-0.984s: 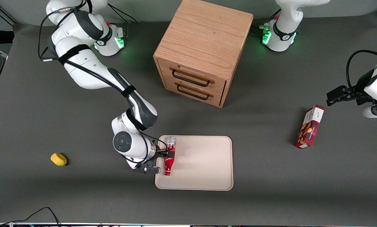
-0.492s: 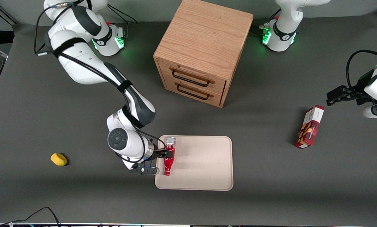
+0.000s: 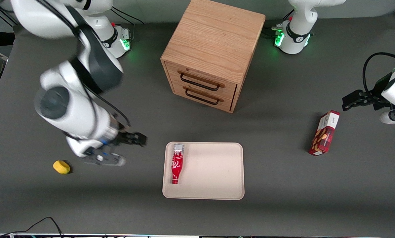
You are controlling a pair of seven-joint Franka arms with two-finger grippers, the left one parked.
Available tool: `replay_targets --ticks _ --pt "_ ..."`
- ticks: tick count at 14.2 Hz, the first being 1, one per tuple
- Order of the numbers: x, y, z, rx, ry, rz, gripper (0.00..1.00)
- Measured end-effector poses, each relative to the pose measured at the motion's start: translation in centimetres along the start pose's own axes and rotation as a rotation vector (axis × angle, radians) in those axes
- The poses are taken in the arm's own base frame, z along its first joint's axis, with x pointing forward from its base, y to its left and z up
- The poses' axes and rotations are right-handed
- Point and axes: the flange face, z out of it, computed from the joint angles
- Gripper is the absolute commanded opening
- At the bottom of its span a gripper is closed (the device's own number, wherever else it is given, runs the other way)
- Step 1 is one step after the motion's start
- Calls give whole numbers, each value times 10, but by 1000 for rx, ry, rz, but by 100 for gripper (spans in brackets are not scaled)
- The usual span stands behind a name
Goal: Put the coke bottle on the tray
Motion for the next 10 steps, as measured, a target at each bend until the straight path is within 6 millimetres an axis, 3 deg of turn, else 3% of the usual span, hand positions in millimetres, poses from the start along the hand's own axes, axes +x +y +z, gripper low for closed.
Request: replay_targets --ticks 3,6,8,10 --pt "-41 59 -86 -102 -37 76 100" --pt "-75 136 -141 -142 -115 167 100" --pt "-90 179 -153 -136 -120 231 100" --pt "-105 203 -143 -132 -125 265 100"
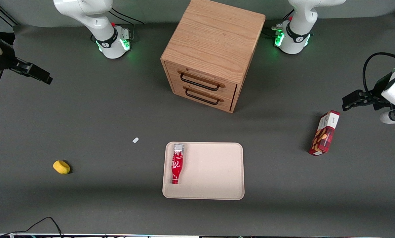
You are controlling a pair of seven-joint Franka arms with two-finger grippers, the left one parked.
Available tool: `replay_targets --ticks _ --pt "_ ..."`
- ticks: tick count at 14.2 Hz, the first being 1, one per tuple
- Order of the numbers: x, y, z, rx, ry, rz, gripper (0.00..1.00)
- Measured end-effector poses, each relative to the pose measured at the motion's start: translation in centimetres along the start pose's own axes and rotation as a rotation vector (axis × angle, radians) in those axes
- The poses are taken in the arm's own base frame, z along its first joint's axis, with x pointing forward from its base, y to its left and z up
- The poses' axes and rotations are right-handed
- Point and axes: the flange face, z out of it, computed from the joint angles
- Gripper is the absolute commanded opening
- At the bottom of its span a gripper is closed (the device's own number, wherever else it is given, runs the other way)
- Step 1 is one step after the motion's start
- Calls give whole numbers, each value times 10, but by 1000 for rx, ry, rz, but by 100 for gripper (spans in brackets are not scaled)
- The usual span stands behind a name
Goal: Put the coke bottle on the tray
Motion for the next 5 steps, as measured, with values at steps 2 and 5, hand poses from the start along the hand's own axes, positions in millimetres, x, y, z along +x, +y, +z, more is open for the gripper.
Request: replay_targets --ticks 2,5 --pt "-12 3 21 12 11 -3 100" --pt "-31 5 36 17 21 -16 100"
